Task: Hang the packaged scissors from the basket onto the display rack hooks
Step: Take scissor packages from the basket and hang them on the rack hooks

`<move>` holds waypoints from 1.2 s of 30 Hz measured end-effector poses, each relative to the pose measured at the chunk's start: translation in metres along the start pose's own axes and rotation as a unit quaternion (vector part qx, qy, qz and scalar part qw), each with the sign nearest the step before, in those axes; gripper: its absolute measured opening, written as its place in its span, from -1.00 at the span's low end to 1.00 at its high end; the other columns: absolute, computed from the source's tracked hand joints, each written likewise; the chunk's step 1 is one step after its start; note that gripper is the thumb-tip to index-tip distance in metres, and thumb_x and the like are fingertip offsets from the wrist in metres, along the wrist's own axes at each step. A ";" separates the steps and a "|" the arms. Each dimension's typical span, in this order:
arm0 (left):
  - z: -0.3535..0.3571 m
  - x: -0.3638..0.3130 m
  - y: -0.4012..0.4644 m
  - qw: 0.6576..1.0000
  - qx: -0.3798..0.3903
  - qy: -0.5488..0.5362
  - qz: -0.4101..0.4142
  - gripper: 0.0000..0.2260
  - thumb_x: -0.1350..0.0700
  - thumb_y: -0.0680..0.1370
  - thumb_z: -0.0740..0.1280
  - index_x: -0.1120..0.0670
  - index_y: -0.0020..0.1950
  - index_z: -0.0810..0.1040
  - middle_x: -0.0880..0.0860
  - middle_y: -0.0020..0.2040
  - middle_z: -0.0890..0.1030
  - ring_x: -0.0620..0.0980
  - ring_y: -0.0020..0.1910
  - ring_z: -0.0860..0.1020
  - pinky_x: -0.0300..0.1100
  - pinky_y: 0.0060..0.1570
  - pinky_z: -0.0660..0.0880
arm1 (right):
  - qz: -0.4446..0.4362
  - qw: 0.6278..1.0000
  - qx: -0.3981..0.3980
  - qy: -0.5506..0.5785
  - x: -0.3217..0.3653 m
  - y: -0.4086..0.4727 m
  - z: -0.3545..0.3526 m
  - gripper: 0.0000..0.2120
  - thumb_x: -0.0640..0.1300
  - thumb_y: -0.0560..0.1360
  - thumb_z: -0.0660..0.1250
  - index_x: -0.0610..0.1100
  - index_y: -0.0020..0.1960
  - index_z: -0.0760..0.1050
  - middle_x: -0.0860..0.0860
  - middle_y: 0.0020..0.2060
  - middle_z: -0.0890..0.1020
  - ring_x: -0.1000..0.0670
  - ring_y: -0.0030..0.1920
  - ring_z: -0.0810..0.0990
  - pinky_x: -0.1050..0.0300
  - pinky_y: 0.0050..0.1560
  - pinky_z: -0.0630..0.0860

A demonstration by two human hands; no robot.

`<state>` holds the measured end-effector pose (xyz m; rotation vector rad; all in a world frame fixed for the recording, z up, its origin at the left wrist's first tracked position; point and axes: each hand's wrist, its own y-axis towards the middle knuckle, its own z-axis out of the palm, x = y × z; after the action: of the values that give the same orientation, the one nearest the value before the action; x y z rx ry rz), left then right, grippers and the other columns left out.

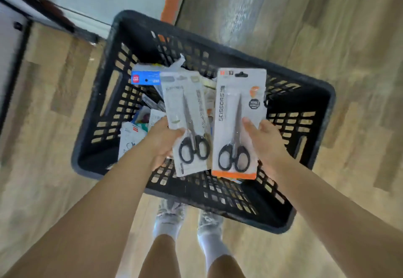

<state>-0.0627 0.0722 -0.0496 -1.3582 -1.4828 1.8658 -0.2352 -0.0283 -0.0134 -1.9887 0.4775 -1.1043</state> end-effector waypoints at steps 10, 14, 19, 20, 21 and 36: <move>-0.071 -0.141 -0.228 0.976 -0.003 -0.076 0.202 -0.75 0.06 0.58 0.29 0.05 0.24 0.53 0.06 0.12 0.63 0.04 0.05 0.60 -0.08 0.09 0.55 | -0.176 0.982 0.063 -0.002 0.210 -0.190 0.000 -0.88 0.00 0.57 0.24 0.04 -0.13 0.46 0.14 -0.20 0.56 0.17 -0.20 0.52 0.27 -0.21 0.44; -0.116 -0.182 -0.343 0.953 -0.076 -0.125 0.266 -0.70 0.01 0.55 0.34 0.11 0.22 0.54 0.12 0.06 0.66 0.16 0.11 0.60 0.13 0.17 0.49 | -0.236 0.966 0.110 -0.004 0.285 -0.293 0.010 -0.82 -0.04 0.55 0.29 -0.14 0.01 0.54 -0.10 -0.03 0.65 -0.08 0.00 0.62 0.02 0.05 0.52; -0.165 -0.223 -0.487 0.916 -0.169 -0.160 0.328 -0.84 0.08 0.59 0.29 0.10 0.11 0.57 0.10 -0.07 0.68 0.03 -0.10 0.67 -0.07 -0.12 0.62 | -0.348 0.920 0.179 -0.008 0.362 -0.419 0.025 -0.76 -0.02 0.55 0.28 -0.17 0.09 0.54 -0.07 -0.02 0.65 -0.07 0.03 0.61 -0.05 0.17 0.50; -0.174 -0.229 -0.515 0.907 -0.186 -0.158 0.343 -0.86 0.09 0.59 0.28 0.11 0.07 0.58 0.09 -0.13 0.68 -0.05 -0.19 0.67 -0.15 -0.20 0.61 | -0.370 0.909 0.190 -0.009 0.377 -0.443 0.028 -0.77 -0.01 0.56 0.27 -0.14 0.09 0.52 0.00 -0.03 0.63 -0.02 0.03 0.59 0.02 0.17 0.47; -0.179 -0.232 -0.542 0.899 -0.194 -0.154 0.362 -0.87 0.08 0.58 0.29 0.09 0.01 0.59 0.08 -0.16 0.67 -0.10 -0.25 0.66 -0.18 -0.24 0.61 | -0.387 0.901 0.196 -0.010 0.390 -0.466 0.031 -0.79 -0.01 0.56 0.26 -0.12 0.10 0.51 0.03 -0.02 0.61 0.01 0.04 0.56 0.07 0.16 0.44; -0.267 -0.252 -0.738 0.778 -0.323 -0.231 0.487 -0.73 0.05 0.53 0.36 0.13 0.19 0.53 0.10 0.01 0.66 0.10 0.01 0.62 -0.02 0.00 0.55 | -0.522 0.805 0.281 0.001 0.491 -0.665 0.060 -0.51 0.08 0.55 0.24 -0.21 0.35 0.39 -0.11 0.28 0.50 -0.12 0.25 0.48 0.03 0.25 0.40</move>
<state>0.0946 0.2789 0.7329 -2.4882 -1.9938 2.5384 0.0513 0.0913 0.7552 -1.6320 -1.0030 -1.6157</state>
